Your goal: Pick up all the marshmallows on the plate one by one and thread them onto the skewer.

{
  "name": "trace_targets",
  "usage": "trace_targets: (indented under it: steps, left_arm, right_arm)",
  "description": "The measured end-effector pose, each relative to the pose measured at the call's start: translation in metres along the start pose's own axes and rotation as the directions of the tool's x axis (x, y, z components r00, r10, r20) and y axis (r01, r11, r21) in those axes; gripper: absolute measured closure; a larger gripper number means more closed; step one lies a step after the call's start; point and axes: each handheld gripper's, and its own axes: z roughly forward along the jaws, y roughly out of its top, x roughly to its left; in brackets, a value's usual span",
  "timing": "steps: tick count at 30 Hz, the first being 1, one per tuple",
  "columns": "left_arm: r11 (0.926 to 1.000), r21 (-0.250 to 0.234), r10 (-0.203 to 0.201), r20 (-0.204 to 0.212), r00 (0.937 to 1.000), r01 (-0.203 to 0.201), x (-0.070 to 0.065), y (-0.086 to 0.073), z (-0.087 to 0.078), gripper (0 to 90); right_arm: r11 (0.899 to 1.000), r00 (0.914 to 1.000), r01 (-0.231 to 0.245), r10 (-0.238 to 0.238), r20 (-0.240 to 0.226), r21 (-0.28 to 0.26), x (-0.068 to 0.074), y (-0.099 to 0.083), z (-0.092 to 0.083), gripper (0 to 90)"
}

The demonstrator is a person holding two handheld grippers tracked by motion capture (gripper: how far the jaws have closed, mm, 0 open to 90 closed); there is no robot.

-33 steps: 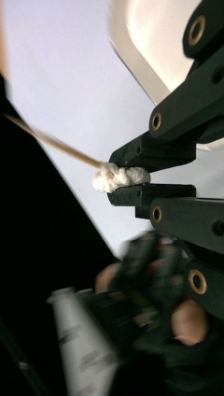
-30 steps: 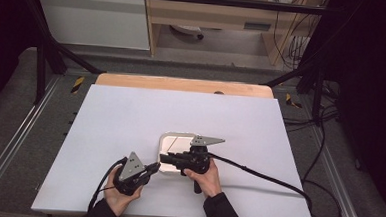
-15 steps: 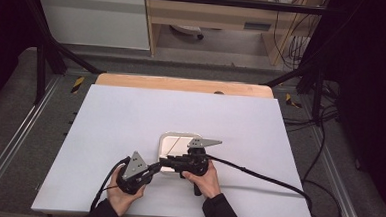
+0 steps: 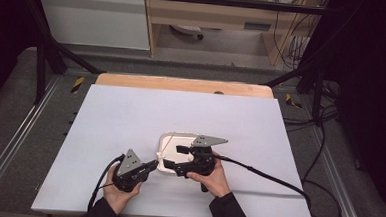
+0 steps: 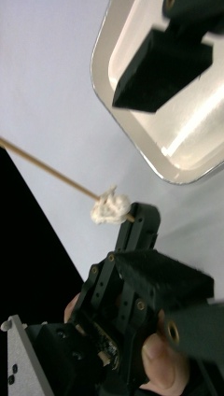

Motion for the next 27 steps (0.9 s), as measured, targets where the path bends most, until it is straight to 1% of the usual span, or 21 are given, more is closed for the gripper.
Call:
trace_targets:
  steps: [1, 2, 5, 8, 12, 13, 14, 17, 20, 21, 22, 25, 27]
  left_arm:
    - [1.0000, -0.002, -0.003, -0.001, 1.0000, 0.003, 0.000, 0.000, 0.000, 88.8]
    - [0.9999, 0.010, -0.006, -0.012, 0.9999, 0.006, 0.001, 0.000, -0.002, 88.8]
    - [0.9998, 0.016, -0.006, -0.007, 1.0000, 0.006, 0.002, -0.001, -0.002, 88.8]
    - [0.9998, 0.021, -0.007, -0.004, 1.0000, 0.007, 0.002, -0.001, -0.002, 88.8]
    - [0.9996, 0.025, -0.011, -0.002, 0.9999, 0.011, 0.002, -0.002, -0.002, 88.8]
    - [0.9996, 0.025, -0.013, -0.002, 0.9999, 0.013, 0.003, -0.002, -0.002, 88.8]
    - [0.9996, 0.025, -0.014, -0.002, 0.9999, 0.014, 0.003, -0.002, -0.002, 88.8]
    - [0.9995, 0.027, -0.017, -0.001, 0.9999, 0.017, 0.003, -0.002, -0.002, 88.8]
    - [0.9994, 0.029, -0.019, -0.001, 0.9998, 0.019, 0.004, -0.003, -0.003, 88.7]
    - [0.9995, 0.025, -0.020, 0.009, 0.9998, 0.020, 0.005, -0.003, -0.002, 88.8]
    - [0.9994, 0.027, -0.022, 0.009, 0.9997, 0.022, 0.005, -0.003, -0.002, 88.8]
    - [0.9991, 0.033, -0.026, 0.000, 0.9997, 0.026, 0.006, -0.003, -0.003, 88.8]
    - [0.9990, 0.034, -0.028, -0.001, 0.9996, 0.028, 0.006, -0.004, -0.003, 88.8]
  right_arm:
    - [1.000, 0.9999, 0.003, -0.003, 0.011, 0.006, 0.000, 0.001, -0.002, 15.6]
    - [1.000, 0.9996, 0.013, -0.013, 0.025, 0.011, -0.001, 0.002, -0.004, 13.4]
    - [0.998, 0.9968, 0.039, -0.042, 0.069, 0.040, -0.005, 0.005, -0.010, 8.2]
    - [0.997, 0.9934, 0.043, -0.049, 0.104, 0.064, -0.010, 0.007, -0.016, 7.4]
    - [0.994, 0.9858, 0.057, -0.071, 0.152, 0.099, -0.018, 0.007, -0.023, 6.1]
    - [0.991, 0.9835, 0.063, -0.082, 0.161, 0.116, -0.020, 0.008, -0.024, 5.5]
    - [0.989, 0.9817, 0.068, -0.089, 0.168, 0.128, -0.022, 0.008, -0.025, 5.8]
    - [0.988, 0.9753, 0.070, -0.097, 0.199, 0.139, -0.029, 0.008, -0.028, 6.8]
    - [0.986, 0.9689, 0.064, -0.099, 0.227, 0.155, -0.037, 0.007, -0.030, 8.2]
    - [0.985, 0.9670, 0.063, -0.099, 0.234, 0.160, -0.039, 0.006, -0.030, 8.6]
    - [0.984, 0.9653, 0.059, -0.099, 0.242, 0.167, -0.042, 0.005, -0.030, 9.3]
    - [0.979, 0.9606, 0.050, -0.102, 0.259, 0.199, -0.048, 0.002, -0.028, 11.4]
    - [0.973, 0.9597, 0.040, -0.101, 0.263, 0.226, -0.051, 0.001, -0.025, 16.3]
